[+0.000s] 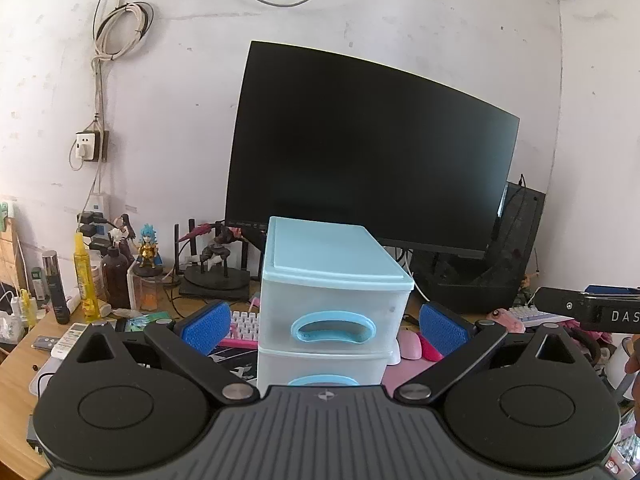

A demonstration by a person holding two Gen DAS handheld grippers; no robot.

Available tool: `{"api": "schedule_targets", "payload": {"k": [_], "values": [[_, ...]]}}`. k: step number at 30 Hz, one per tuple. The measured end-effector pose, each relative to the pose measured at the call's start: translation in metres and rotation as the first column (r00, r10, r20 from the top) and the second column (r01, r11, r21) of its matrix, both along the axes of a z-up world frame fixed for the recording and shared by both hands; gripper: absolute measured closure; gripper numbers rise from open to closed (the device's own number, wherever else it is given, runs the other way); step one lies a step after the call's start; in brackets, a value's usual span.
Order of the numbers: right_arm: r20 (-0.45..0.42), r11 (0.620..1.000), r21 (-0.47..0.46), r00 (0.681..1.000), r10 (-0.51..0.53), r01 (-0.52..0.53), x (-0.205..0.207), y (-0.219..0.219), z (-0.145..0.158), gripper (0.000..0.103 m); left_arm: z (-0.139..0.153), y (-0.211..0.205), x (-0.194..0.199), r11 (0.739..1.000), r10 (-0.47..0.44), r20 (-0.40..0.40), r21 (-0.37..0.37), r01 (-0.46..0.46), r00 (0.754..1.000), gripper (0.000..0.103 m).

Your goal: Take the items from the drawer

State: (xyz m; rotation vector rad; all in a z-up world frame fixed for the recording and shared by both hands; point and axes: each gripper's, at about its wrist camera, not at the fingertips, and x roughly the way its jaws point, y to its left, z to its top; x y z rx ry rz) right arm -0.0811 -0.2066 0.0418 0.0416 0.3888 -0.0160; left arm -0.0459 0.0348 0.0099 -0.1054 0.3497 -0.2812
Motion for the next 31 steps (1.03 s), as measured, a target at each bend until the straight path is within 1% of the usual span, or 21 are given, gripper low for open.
{"api": "schedule_targets", "payload": {"k": [7, 13, 20, 31], "values": [[-0.012, 1.000, -0.016, 1.000, 0.021, -0.022, 0.000, 0.006, -0.001, 0.000, -0.001, -0.007, -0.002, 0.999, -0.028, 0.005, 0.028, 0.028, 1.000, 0.000], [-0.016, 0.999, -0.020, 0.999, 0.035, -0.036, 0.000, 0.009, 0.000, 0.000, 0.001, -0.010, -0.005, 0.998, -0.020, 0.016, 0.056, 0.019, 1.000, 0.000], [-0.020, 0.999, -0.028, 0.999, 0.047, -0.047, -0.001, 0.013, 0.000, 0.000, 0.001, -0.013, -0.005, 0.997, -0.009, 0.007, 0.082, 0.009, 1.000, 0.000], [-0.026, 0.998, -0.039, 0.999, 0.043, -0.044, 0.000, 0.016, -0.001, 0.000, 0.000, -0.011, -0.010, 0.997, -0.009, 0.080, 0.083, 0.002, 0.997, 0.000]]}}
